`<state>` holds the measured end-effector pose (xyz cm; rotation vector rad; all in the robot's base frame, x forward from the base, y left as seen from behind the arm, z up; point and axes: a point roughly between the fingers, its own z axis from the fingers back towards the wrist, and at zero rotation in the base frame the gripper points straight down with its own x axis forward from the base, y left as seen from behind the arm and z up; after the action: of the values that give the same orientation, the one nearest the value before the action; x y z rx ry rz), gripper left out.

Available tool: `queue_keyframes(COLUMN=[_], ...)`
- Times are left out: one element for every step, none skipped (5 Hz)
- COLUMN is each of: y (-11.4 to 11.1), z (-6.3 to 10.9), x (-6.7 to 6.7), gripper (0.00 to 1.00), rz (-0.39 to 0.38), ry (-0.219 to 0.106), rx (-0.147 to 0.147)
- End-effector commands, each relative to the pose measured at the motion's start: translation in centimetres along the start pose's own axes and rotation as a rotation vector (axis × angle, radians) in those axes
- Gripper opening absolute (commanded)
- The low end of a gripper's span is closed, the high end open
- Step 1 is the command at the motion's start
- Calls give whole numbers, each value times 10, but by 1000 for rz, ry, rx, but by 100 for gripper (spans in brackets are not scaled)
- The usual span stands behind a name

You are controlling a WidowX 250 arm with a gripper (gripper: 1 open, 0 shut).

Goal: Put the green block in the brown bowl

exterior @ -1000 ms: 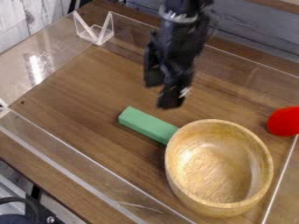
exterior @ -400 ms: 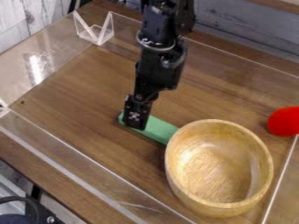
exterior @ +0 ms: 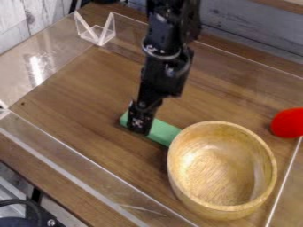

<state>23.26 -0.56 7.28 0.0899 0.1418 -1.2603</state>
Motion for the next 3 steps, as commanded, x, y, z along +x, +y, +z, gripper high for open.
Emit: queue_keyframes(y=[5, 8, 14], z=[-2, -15, -28], x=[3, -2, -8], gripper=[100, 100, 100], rz=[14, 8, 7], ry=[6, 15, 21], rx=[30, 39, 52])
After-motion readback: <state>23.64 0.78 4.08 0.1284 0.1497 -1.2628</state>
